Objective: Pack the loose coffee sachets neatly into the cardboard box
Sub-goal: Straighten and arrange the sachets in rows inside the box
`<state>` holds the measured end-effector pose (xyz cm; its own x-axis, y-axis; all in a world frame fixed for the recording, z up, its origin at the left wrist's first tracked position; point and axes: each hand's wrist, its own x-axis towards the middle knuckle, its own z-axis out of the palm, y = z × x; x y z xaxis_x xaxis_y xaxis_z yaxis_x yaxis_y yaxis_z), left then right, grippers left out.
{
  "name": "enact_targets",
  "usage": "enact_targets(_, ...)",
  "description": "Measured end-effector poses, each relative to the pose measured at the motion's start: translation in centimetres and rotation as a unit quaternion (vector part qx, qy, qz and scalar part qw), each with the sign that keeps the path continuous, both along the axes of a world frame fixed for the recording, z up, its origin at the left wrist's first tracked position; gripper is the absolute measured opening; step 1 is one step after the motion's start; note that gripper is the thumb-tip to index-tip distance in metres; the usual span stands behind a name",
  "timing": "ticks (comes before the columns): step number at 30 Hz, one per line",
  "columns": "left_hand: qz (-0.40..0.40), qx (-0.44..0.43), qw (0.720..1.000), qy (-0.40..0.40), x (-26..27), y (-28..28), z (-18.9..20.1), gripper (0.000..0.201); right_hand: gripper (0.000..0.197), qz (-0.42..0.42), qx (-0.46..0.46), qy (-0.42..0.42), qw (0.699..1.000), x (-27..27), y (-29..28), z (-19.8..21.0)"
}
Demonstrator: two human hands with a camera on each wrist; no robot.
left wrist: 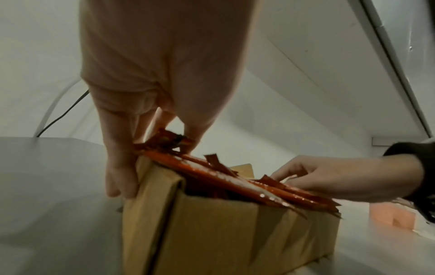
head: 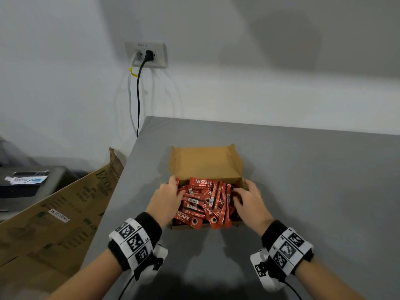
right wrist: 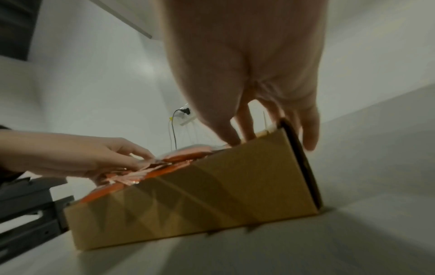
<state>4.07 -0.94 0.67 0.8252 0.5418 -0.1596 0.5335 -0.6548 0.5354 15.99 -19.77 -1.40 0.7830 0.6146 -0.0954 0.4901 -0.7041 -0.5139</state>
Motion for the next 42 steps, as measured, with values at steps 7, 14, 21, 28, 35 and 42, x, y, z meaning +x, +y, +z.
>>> enact_targets(7, -0.011, 0.025, 1.0, 0.004, 0.2, 0.8, 1.0, 0.033, 0.031, 0.019, 0.006, -0.041, 0.999, -1.3, -0.2, 1.4)
enact_targets(14, -0.048, -0.012, 0.999, -0.004, 0.5, 0.1, 1.3, 0.039, 0.037, -0.007, -0.005, 0.07, 0.998, -1.4, 1.7, 1.0)
enact_targets(21, -0.09, 0.106, 0.99, -0.022, -0.5, 0.9, 1.9, 0.035, 0.037, -0.007, 0.048, 0.09, 0.995, -1.6, 1.7, 2.0)
enact_targets(28, -0.167, 0.104, 0.978, -0.066, -3.4, 1.0, 3.3, 0.02, 0.034, 0.017, 0.111, 0.069, 0.991, -2.5, 3.4, 3.4)
enact_targets(35, -0.405, 0.029, 0.895, 0.182, -5.7, -2.1, 0.6, 0.046, 0.042, 0.051, 0.096, 0.056, 0.992, -2.9, 5.7, 3.4)
enact_targets(42, -0.414, 0.069, 0.877, 0.233, -5.1, -3.6, 0.0, 0.032, 0.049, 0.108, 0.029, 0.041, 0.993, -4.5, 8.4, 2.6)
